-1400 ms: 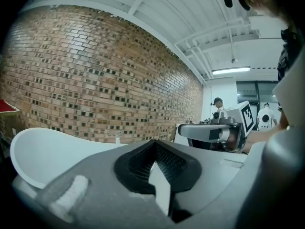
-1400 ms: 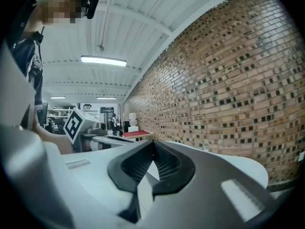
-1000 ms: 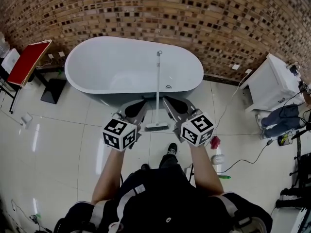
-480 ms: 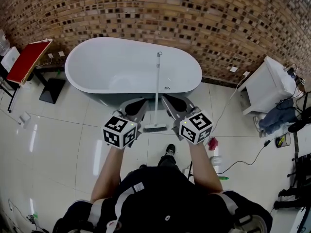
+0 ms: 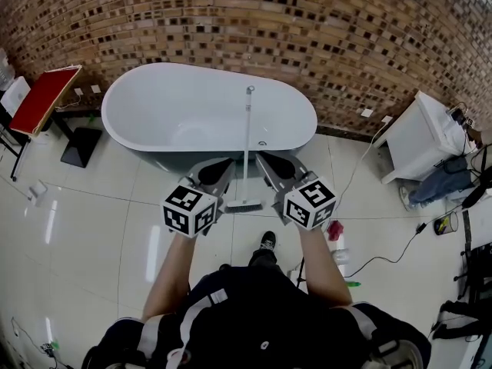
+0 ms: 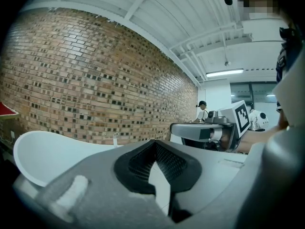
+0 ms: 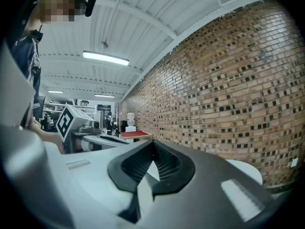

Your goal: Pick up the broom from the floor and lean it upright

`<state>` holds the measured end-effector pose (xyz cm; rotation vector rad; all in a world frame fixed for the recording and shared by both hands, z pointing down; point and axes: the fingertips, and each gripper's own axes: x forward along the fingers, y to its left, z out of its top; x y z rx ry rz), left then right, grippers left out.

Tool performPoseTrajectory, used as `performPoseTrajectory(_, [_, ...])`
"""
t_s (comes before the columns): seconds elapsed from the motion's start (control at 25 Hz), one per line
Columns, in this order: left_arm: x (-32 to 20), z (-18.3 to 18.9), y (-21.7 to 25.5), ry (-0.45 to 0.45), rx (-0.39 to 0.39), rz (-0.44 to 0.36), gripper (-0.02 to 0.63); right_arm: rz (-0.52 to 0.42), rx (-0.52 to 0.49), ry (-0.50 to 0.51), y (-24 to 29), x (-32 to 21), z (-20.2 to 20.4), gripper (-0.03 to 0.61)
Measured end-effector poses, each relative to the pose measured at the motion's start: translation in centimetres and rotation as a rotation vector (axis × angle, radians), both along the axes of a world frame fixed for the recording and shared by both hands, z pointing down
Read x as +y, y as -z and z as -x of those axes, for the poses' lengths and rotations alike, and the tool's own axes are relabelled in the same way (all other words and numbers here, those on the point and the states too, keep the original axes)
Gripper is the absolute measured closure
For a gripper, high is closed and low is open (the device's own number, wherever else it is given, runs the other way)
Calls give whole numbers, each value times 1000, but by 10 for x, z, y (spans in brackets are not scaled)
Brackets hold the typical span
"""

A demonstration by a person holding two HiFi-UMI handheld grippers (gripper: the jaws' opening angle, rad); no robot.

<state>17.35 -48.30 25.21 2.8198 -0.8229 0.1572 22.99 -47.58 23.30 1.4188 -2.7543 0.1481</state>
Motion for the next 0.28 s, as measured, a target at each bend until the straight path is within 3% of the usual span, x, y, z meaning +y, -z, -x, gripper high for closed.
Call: performPoseTrajectory(0.28, [4, -4, 0, -12, -8, -3, 612, 3, -1, 1, 0, 2, -3, 572])
